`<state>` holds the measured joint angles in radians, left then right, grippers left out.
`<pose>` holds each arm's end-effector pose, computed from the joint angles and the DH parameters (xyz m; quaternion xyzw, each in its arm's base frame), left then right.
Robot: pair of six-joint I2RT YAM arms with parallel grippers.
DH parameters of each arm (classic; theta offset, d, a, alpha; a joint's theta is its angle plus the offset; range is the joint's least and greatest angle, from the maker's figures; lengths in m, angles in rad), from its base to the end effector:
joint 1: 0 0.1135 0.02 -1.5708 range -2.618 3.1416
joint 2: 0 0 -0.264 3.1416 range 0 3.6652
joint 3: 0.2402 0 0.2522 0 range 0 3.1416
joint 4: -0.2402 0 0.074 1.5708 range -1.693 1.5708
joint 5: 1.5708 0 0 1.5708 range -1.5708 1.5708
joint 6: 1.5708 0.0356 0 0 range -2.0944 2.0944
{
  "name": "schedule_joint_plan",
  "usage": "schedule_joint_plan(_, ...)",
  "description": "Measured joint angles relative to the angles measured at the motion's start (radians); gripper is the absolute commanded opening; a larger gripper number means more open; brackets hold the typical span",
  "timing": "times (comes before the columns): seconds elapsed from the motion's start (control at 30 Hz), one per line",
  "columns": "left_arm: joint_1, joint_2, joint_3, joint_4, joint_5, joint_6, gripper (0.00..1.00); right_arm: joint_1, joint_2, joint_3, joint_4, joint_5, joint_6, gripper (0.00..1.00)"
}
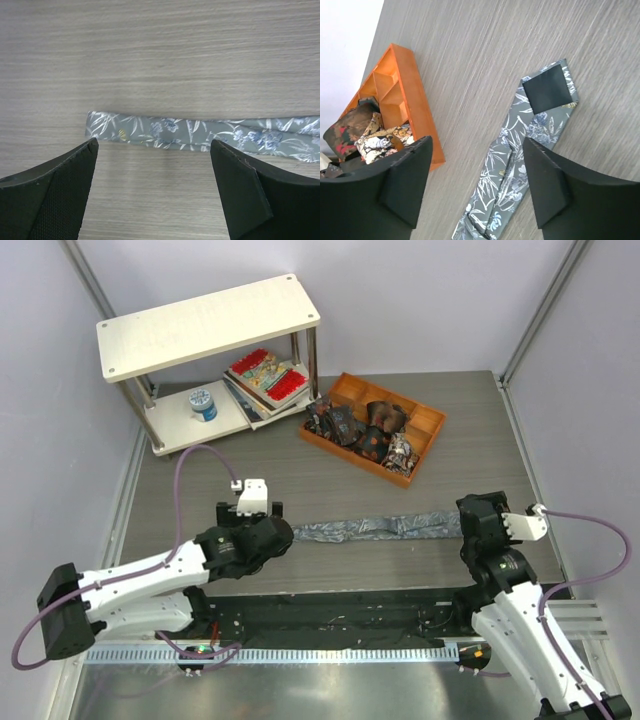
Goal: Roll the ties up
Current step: Flatten out the tie at the center of the board.
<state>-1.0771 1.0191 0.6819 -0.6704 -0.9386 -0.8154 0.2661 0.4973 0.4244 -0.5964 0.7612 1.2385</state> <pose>0.1122 -0.1479 0.2335 -0.0128 0.8658 0.0530 0.4974 0.1173 0.0065 0.2195 0.5336 0.6632 0.0322 0.5238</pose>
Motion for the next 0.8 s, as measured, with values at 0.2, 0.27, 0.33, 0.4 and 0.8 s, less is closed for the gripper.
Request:
schedule_joint_plan(0.2, 0.000, -0.085, -0.022, -0.092, -0.012, -0.156, 0.87, 0.000, -0.003, 0.029, -0.027, -0.005, -0.010, 0.79)
schedule_joint_plan(0.27, 0.003, -0.102, -0.022, -0.117, -0.023, -0.202, 0.87, 0.000, 0.012, 0.040, -0.017, -0.026, -0.028, 0.79)
schedule_joint_plan(0.33, 0.012, -0.106, -0.022, -0.129, -0.024, -0.229, 0.87, 0.000, 0.068, 0.064, -0.003, -0.060, -0.060, 0.80)
schedule_joint_plan(0.4, 0.035, -0.105, -0.022, -0.134, -0.016, -0.241, 0.86, 0.000, 0.156, 0.098, 0.011, -0.093, -0.088, 0.78)
schedule_joint_plan(0.8, 0.321, -0.085, -0.045, -0.055, 0.168, -0.154, 0.77, -0.331, 0.525, 0.187, 0.127, -0.460, -0.320, 0.54)
